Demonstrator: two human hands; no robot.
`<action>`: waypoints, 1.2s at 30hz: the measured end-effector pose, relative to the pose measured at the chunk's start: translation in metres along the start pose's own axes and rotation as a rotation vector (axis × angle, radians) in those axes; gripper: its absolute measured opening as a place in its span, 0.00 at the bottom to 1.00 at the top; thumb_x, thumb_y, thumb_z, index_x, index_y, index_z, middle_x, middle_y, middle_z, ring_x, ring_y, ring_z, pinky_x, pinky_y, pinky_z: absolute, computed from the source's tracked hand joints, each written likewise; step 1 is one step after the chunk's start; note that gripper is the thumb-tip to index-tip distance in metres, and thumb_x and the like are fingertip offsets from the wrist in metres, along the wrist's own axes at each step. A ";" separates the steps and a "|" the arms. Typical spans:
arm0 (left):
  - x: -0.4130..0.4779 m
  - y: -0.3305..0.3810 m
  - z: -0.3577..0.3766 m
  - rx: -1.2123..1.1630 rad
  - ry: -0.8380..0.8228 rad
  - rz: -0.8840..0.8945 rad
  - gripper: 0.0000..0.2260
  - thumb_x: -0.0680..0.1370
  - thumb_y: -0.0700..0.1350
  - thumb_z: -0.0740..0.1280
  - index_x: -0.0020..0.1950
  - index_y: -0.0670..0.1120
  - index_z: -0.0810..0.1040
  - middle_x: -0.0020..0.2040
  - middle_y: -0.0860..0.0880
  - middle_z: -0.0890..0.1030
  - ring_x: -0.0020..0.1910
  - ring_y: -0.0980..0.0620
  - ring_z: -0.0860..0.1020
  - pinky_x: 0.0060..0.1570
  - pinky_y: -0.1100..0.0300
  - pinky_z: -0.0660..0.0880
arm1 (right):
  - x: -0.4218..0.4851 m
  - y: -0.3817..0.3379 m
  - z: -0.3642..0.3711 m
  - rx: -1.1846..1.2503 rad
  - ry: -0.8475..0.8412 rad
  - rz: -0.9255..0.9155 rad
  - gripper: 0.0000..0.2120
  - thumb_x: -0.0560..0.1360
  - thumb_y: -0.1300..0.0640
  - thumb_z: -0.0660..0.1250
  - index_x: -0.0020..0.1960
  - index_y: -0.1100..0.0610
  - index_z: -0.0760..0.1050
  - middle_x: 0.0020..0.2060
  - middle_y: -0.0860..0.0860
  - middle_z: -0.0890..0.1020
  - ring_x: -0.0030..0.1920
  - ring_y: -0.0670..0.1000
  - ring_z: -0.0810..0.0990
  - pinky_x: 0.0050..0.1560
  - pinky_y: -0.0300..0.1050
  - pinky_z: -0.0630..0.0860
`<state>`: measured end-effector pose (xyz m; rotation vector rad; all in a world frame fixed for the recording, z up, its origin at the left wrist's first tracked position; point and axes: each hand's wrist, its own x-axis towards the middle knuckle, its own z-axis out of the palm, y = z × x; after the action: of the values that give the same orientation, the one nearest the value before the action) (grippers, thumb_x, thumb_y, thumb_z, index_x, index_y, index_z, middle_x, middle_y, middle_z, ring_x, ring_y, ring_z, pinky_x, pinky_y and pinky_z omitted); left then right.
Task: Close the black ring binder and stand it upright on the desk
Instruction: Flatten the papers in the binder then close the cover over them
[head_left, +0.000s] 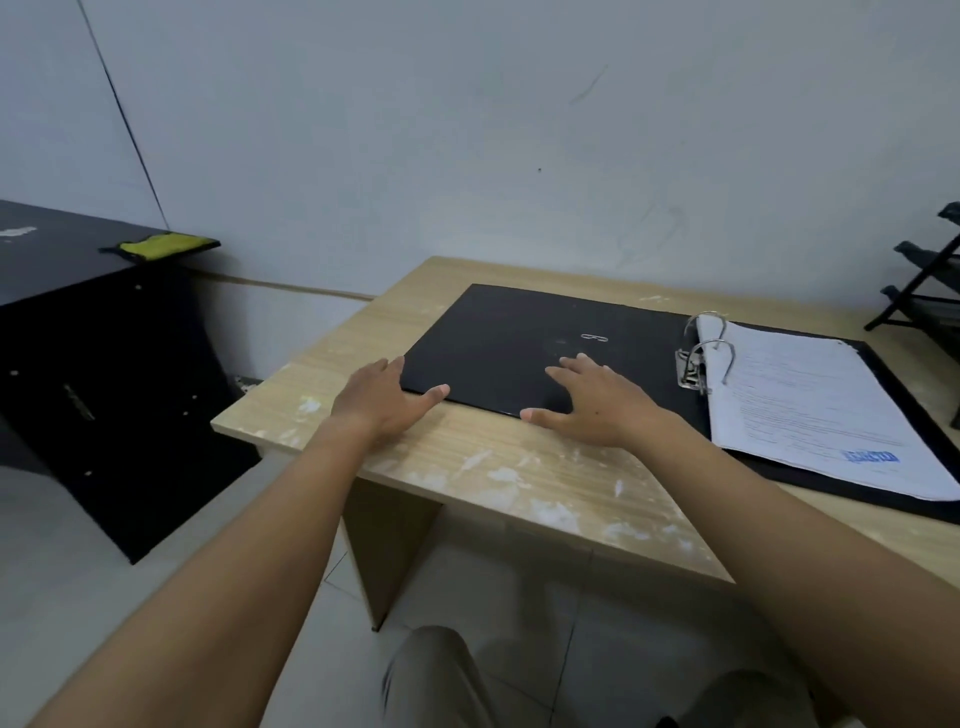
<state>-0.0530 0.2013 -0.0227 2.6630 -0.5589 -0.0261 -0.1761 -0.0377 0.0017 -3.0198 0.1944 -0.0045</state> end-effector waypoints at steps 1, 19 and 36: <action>0.002 -0.003 0.001 -0.018 -0.006 -0.021 0.35 0.69 0.72 0.57 0.68 0.52 0.69 0.62 0.49 0.76 0.63 0.46 0.72 0.61 0.45 0.72 | 0.003 -0.001 0.002 -0.003 -0.016 0.007 0.43 0.72 0.28 0.56 0.78 0.52 0.55 0.78 0.50 0.55 0.79 0.52 0.48 0.75 0.55 0.53; 0.032 0.008 0.011 -0.595 0.224 -0.198 0.40 0.68 0.59 0.73 0.74 0.44 0.62 0.69 0.45 0.69 0.66 0.46 0.71 0.62 0.55 0.71 | 0.015 0.001 0.023 0.068 -0.047 0.072 0.46 0.69 0.25 0.55 0.78 0.51 0.54 0.78 0.49 0.56 0.77 0.55 0.54 0.71 0.56 0.60; 0.030 0.068 -0.007 -1.391 0.517 -0.403 0.45 0.74 0.41 0.70 0.77 0.52 0.38 0.75 0.50 0.62 0.69 0.50 0.69 0.59 0.60 0.65 | 0.021 -0.028 0.021 -0.004 0.029 0.092 0.31 0.80 0.66 0.50 0.79 0.59 0.40 0.78 0.60 0.46 0.77 0.66 0.46 0.73 0.65 0.50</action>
<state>-0.0507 0.1355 0.0134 1.2789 0.1815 0.1129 -0.1511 -0.0102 -0.0165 -3.0132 0.3368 -0.0401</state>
